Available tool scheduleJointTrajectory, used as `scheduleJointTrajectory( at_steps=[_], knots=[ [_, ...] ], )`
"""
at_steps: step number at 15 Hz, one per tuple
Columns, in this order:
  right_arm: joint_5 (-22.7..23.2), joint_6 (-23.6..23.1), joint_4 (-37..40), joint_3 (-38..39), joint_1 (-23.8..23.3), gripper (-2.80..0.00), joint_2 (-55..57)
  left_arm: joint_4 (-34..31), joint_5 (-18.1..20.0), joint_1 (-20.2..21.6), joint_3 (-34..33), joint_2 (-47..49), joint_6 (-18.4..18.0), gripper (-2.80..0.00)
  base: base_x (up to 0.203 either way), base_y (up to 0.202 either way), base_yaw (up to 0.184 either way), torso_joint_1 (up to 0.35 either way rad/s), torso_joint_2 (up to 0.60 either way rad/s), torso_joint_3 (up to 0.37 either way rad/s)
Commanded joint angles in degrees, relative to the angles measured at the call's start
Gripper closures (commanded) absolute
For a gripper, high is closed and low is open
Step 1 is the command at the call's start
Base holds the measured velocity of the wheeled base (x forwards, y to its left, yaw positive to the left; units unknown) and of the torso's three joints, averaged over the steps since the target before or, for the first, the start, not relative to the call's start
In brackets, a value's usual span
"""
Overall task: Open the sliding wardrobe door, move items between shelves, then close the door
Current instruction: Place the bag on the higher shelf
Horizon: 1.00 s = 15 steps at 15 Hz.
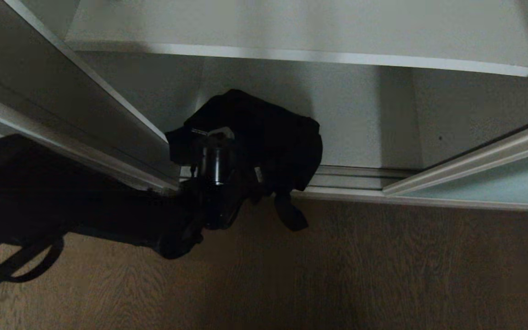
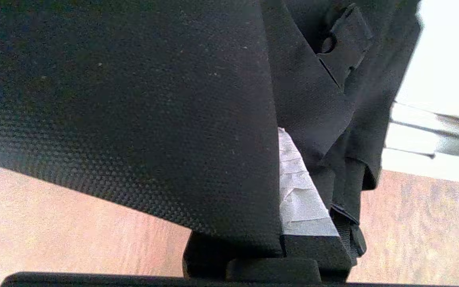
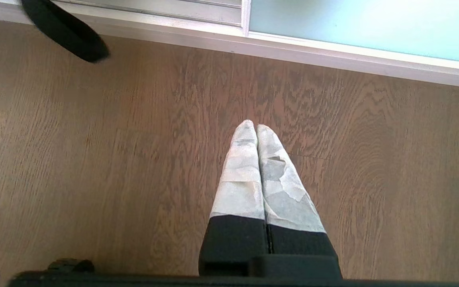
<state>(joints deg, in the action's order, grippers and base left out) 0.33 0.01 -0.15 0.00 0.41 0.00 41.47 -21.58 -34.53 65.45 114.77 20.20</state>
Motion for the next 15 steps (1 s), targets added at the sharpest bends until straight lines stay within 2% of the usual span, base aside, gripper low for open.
scheduleJointTrajectory(
  at_steps=[1,7,10,15],
  knots=[
    [0.02,-0.01,-0.03,0.00,0.02,0.00,-0.09,-4.09,-0.48,-0.58,-2.21,-8.95,-0.07,0.00,0.000,0.000,0.000,0.000,0.00,0.000],
    [0.02,-0.01,-0.03,0.00,0.02,0.00,-0.09,-13.78,-2.73,-5.11,-10.71,-23.17,0.28,0.00,0.000,0.000,0.000,0.000,0.00,0.000],
    [0.02,-0.01,-0.03,0.00,0.02,0.00,-0.09,-19.64,-5.89,-8.92,-11.25,-28.31,0.25,0.00,0.000,0.000,0.000,0.000,0.00,0.000],
    [0.02,-0.01,-0.03,0.00,0.02,0.00,-0.09,-29.82,-6.47,-9.32,-10.14,-36.47,-0.29,0.00,0.000,0.000,0.000,0.002,0.00,0.079]
  ],
)
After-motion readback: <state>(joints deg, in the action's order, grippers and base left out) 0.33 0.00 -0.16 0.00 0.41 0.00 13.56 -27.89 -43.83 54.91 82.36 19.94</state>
